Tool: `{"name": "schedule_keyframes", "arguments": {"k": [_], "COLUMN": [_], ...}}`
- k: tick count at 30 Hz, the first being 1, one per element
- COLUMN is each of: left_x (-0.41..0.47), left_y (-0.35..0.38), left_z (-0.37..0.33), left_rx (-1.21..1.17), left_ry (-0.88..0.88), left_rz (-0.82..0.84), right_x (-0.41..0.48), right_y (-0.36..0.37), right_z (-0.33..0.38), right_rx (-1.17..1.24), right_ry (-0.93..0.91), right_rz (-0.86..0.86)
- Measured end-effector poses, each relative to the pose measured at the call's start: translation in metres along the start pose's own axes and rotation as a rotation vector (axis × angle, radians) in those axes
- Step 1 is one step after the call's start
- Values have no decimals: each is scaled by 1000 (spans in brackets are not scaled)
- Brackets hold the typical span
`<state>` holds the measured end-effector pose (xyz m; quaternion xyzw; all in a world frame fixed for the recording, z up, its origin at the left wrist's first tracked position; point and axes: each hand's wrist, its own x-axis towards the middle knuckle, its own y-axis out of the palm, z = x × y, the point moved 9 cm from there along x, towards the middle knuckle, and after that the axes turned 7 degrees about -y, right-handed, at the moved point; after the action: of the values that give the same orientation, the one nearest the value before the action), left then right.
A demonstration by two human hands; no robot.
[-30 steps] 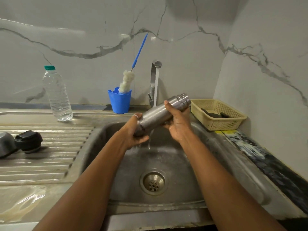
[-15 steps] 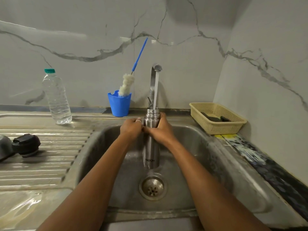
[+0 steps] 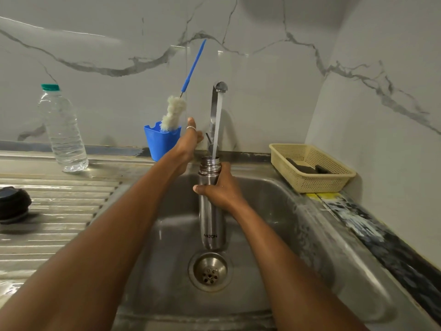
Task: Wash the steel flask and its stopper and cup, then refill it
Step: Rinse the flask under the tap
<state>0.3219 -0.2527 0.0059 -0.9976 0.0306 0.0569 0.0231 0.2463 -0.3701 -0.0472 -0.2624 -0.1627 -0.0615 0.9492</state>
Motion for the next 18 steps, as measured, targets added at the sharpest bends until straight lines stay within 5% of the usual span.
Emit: {"name": "schedule_keyframes", "arguments": {"k": [18], "left_x": [-8], "left_y": [33], "left_z": [-14], "left_rx": [95], "left_ry": [19], "left_rz": [123], "right_x": [-4], "right_y": [6], "right_z": [-7], "right_rx": [-134], "right_ry": [98], "right_rz": [82]}}
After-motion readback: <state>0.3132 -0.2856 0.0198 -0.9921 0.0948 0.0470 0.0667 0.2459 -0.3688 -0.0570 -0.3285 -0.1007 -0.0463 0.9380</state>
